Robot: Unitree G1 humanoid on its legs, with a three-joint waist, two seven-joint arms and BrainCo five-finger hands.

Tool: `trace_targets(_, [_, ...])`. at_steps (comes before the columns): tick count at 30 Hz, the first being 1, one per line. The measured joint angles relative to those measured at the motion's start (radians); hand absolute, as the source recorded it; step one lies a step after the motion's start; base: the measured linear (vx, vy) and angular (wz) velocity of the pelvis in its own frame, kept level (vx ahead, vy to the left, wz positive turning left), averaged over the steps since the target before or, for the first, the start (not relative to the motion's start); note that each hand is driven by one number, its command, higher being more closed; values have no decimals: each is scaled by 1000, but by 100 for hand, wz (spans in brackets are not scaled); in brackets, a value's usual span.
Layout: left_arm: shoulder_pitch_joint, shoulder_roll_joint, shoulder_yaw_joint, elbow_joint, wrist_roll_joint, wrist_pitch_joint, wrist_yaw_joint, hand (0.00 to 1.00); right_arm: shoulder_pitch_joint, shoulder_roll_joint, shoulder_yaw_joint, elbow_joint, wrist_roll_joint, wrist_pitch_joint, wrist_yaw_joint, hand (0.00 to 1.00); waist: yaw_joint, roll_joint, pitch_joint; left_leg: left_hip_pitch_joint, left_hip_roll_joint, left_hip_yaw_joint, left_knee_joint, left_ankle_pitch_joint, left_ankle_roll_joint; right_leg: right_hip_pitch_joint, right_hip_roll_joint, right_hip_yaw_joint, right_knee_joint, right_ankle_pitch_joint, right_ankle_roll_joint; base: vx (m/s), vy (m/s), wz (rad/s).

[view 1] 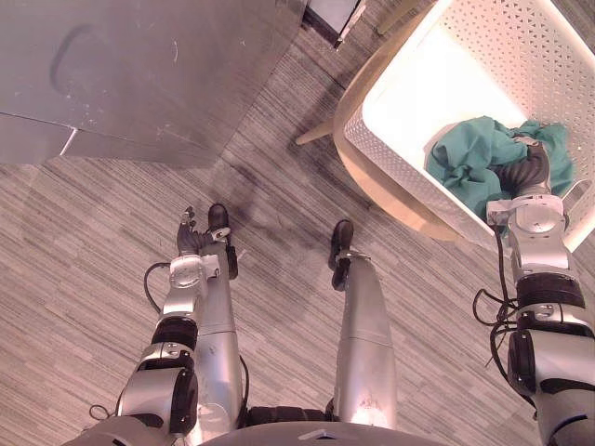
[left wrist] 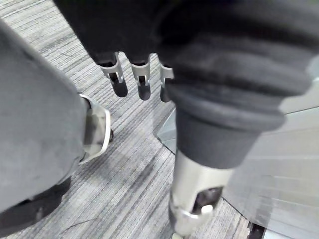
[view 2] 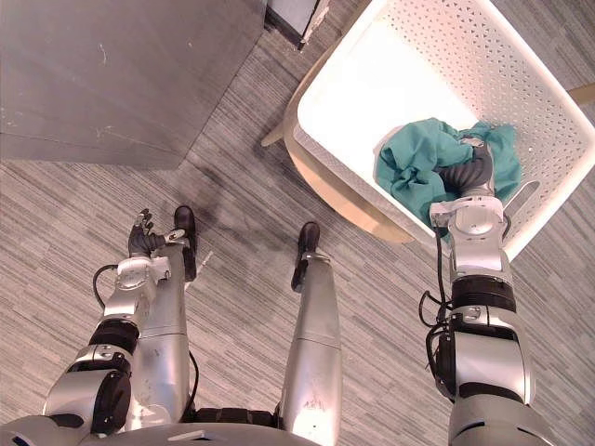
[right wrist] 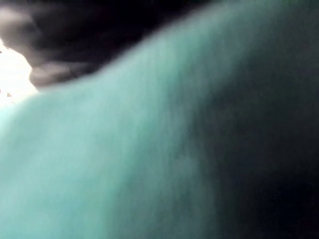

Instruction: Pick up the laundry basket with both hands and put the clothes into the washing machine.

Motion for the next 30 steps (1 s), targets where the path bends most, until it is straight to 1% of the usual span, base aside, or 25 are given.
trace_targets(4, [-1,0,0,4,-13,-8,0,0,3,0,-2,-8,3,2,-8,100,2,0,0,0,1,-1,-3,1,2,0,1,-1,-2,1,-1,29,-19,0])
trace_targets(7, [-4,-1,0,5,-22,-8,1,0,12,16,-51,-16,27,5,-11,100,7,0,0,-2,0,-2,-3,1,2,0,1,-2,-3,1,-1,0,0,0])
trace_targets(8, [-7,-3,0,4,-28,-8,1,0,19,33,-98,-19,69,10,-17,100,12,0,0,-5,0,-4,-2,1,2,0,1,-6,-4,1,-1,0,0,0])
trace_targets(10, [-13,-9,5,5,-33,-7,6,0,26,49,-153,-20,136,14,-43,100,19,1,1,-8,0,-7,-2,1,1,0,1,-9,-6,2,-1,26,-6,1])
trace_targets(11, [-20,-17,19,6,-39,-6,23,0,26,74,-208,-21,220,17,-81,100,24,1,1,-9,-1,-8,-1,1,1,1,1,-10,-7,2,0,51,-11,2])
trace_targets(12, [-22,-21,25,8,-39,-6,30,0,24,83,-226,-21,255,16,-94,100,26,1,1,-9,-1,-8,-1,1,1,1,0,-10,-8,2,0,60,-13,1])
trace_targets(14, [-23,-30,43,6,-39,-6,43,0,16,118,-291,-28,363,6,-132,100,26,1,1,-10,-2,-8,1,1,1,1,0,-10,-9,2,0,43,-9,0])
trace_targets(15, [-23,-32,51,6,-40,-6,49,0,9,134,-320,-31,446,-5,-149,100,26,1,1,-10,-2,-8,2,1,1,2,0,-10,-10,2,1,0,0,0])
trace_targets(17, [-23,-41,75,5,-48,-5,66,0,-10,149,-345,-50,547,-19,-171,100,25,1,1,-10,-2,-8,3,0,2,2,0,-9,-10,3,1,0,0,0])
trace_targets(18, [-23,-44,89,4,-49,-5,72,0,-15,152,-345,-66,621,-32,-171,100,24,2,1,-10,-1,-8,5,0,2,2,0,-9,-10,4,1,0,0,0])
trace_targets(19, [-23,-44,94,4,-51,-4,77,0,-22,152,-345,-66,651,-41,-172,100,23,2,1,-10,0,-8,8,0,1,2,1,-9,-9,4,1,0,0,-5])
trace_targets(21, [-23,-48,121,5,-70,-1,84,0,-62,152,-345,-69,759,-71,-195,100,21,5,3,-10,2,-7,16,-5,5,4,2,-7,-8,6,3,0,0,-5])
trace_targets(24, [-23,-50,140,10,-79,1,88,0,-88,159,-344,-94,825,-84,-211,100,23,6,3,-10,2,-6,16,-5,5,4,3,-5,-10,10,4,0,0,0])
trace_targets(26, [-23,-50,162,17,-94,4,101,0,-102,183,-340,-143,884,-103,-213,100,22,6,3,-10,2,-6,17,-4,5,4,3,-4,-10,13,6,0,0,0])
trace_targets(27, [-23,-50,168,19,-98,5,104,0,-109,187,-336,-145,888,-109,-213,100,21,6,3,-10,2,-6,18,-3,4,4,3,-4,-10,13,6,0,0,0])
trace_targets(29, [-23,-51,182,27,-116,7,109,0,-137,206,-325,-154,956,-129,-220,100,21,6,3,-4,2,-5,18,1,-1,10,3,-3,-10,14,6,21,-10,0])
trace_targets(30, [-23,-51,185,31,-116,9,110,0,-138,211,-313,-170,968,-133,-231,100,21,6,3,0,2,-5,18,1,-1,14,3,-3,-10,14,6,36,-19,0])
